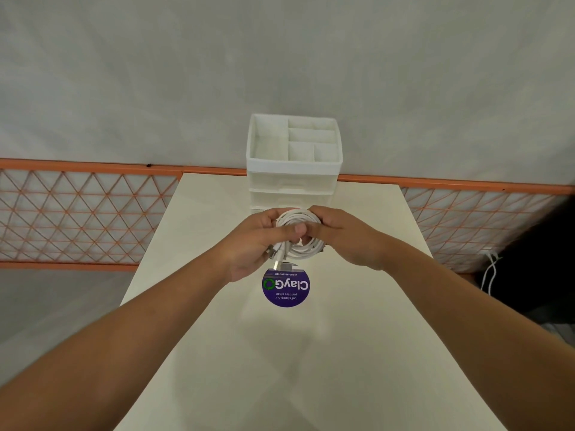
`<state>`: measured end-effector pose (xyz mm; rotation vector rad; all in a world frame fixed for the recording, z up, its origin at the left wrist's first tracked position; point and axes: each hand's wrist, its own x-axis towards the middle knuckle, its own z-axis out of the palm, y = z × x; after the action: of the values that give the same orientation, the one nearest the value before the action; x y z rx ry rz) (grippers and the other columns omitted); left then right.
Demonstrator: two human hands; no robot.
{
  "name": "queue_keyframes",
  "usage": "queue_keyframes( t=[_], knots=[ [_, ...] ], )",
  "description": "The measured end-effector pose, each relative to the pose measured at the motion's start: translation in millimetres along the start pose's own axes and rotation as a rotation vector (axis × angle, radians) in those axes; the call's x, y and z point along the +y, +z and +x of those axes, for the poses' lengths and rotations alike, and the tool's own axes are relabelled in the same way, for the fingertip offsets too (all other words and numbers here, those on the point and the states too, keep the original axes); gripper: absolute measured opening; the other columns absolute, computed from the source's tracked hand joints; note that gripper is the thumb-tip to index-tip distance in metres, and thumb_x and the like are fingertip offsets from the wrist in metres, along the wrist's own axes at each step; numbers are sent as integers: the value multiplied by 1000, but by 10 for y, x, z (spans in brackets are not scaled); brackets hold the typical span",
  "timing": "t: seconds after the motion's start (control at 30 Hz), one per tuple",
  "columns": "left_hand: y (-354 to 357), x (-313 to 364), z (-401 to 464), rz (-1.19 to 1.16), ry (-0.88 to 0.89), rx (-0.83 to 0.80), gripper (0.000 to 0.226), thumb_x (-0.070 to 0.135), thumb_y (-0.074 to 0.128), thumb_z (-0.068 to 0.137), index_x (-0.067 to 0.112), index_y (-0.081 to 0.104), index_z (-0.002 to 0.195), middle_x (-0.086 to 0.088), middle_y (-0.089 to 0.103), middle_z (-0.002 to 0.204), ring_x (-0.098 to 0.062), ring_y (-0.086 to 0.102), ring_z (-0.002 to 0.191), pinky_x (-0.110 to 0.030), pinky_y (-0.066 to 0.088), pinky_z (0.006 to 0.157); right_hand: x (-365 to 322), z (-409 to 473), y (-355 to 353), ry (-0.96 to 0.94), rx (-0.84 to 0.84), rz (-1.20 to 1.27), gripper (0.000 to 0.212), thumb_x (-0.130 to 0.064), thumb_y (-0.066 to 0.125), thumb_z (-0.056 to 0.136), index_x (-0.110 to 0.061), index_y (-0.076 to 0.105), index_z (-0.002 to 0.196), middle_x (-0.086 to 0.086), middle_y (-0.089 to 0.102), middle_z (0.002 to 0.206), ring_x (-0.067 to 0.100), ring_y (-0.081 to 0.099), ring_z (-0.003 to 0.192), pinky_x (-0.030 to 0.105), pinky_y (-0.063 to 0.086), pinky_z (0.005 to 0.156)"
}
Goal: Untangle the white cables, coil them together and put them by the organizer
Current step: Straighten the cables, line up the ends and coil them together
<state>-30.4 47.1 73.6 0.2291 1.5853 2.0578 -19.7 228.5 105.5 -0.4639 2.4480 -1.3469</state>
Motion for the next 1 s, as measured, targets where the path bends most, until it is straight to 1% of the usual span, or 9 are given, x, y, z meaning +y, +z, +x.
queue_keyframes(
  t=[0.13,0.27,0.33,0.5,0.67,0.77,0.83,0.9,1.0],
  knots=[
    [0,-34,-14,-45,55,-58,49,7,64,83,-2,51,130,-15,65,113,-24,64,105,-26,52,90,79,8,-20,14,79,103,26,-27,48,99,-8,62,108,12,67,94,19,59,85,43,51,86],
    [-12,-84,-11,-55,105,-44,49,2,62,86,7,49,133,-8,66,113,-19,64,105,-24,51,91,110,50,39,-8,197,81,17,-21,47,99,-11,60,105,0,63,86,4,56,69,14,47,63],
    [-16,-81,-8,0,104,-27,42,2,59,91,13,53,131,0,70,106,-11,67,96,-19,52,83,147,72,99,-3,260,72,18,-20,45,100,-10,56,110,-4,60,84,2,56,67,9,45,57],
    [7,-61,-3,438,154,91,36,18,44,103,24,48,139,6,63,96,-1,56,72,-10,43,60,203,111,253,-23,367,18,21,-19,39,102,-14,54,116,-10,59,84,3,56,74,12,44,65],
    [-45,-170,21,792,277,153,36,23,37,105,18,40,141,-2,61,115,-19,59,92,-19,49,73,230,159,321,72,337,32,14,-18,40,101,-16,53,105,-8,58,85,7,55,75,20,42,67],
    [-91,-181,51,873,211,90,38,22,35,105,17,37,143,-3,61,115,-18,61,99,-26,53,87,217,132,267,73,246,-173,22,-15,44,97,-12,47,119,-4,55,89,8,53,71,17,42,61],
    [-107,-176,81,912,165,50,42,22,34,105,16,33,147,-3,61,118,-19,61,104,-35,52,94,190,120,220,11,214,-291,37,-15,51,93,-13,39,128,0,57,95,13,56,76,22,47,68],
    [-82,-168,108,934,158,11,45,19,34,105,18,29,149,-2,59,128,-18,59,112,-29,49,97,192,152,202,-18,189,-426,46,-18,57,91,-14,37,132,6,61,105,21,59,89,32,50,79],
    [-60,-135,132,914,139,18,50,17,36,105,20,22,153,0,55,132,-14,56,110,-12,45,85,231,203,205,-17,216,-600,33,-21,51,95,-12,49,127,8,62,113,25,58,101,37,47,86]
  ],
)
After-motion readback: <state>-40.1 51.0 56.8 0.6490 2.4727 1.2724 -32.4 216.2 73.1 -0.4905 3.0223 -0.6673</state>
